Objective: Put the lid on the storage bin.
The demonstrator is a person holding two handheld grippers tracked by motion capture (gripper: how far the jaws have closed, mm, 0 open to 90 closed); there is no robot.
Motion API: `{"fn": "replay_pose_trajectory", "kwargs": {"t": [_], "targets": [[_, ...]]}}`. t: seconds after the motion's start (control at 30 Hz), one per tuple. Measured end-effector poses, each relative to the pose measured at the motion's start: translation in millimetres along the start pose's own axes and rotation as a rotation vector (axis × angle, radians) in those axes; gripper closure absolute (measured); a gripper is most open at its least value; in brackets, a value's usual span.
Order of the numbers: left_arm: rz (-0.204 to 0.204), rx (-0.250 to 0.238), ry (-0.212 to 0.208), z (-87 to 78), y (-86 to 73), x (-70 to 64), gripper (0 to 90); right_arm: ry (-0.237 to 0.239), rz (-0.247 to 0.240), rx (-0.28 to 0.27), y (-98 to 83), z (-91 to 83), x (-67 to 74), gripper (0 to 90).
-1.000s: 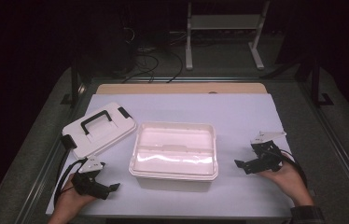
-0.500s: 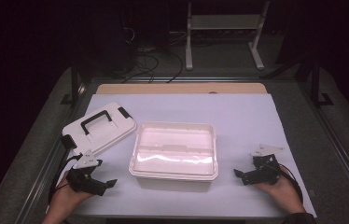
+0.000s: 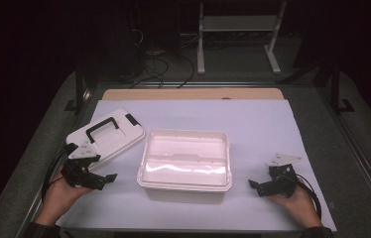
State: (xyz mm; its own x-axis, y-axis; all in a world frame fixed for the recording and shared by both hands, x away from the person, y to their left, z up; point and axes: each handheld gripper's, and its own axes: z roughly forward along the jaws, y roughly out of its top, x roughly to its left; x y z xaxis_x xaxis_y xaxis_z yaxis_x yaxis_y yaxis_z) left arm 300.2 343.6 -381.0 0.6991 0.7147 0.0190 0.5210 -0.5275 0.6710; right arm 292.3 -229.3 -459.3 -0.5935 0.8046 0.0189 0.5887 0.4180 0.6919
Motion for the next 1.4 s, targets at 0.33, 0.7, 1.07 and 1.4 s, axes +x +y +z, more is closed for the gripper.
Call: {"fn": "replay_pose_trajectory", "kwargs": {"t": [0.33, 0.7, 1.07, 1.4], "targets": [[0.002, 0.006, 0.020, -7.7, 23.1, 30.2, 11.9, 0.001, 0.000, 0.001, -0.1, -0.1, -0.1, 1.6], [-0.010, 0.047, 0.023, -6.3, 45.0, 65.6, 20.4, 0.001, 0.000, 0.000, -0.1, -0.1, -0.1, 1.6], [-0.012, 0.107, -0.003, -2.1, 64.8, 97.0, 24.1, 0.001, 0.000, 0.000, -0.1, 0.0, -0.2, 1.6], [-0.005, 0.178, -0.011, 18.2, 75.9, 123.3, 31.5, 0.001, 0.000, 0.000, -0.1, 0.0, -0.2, 1.6]]}}
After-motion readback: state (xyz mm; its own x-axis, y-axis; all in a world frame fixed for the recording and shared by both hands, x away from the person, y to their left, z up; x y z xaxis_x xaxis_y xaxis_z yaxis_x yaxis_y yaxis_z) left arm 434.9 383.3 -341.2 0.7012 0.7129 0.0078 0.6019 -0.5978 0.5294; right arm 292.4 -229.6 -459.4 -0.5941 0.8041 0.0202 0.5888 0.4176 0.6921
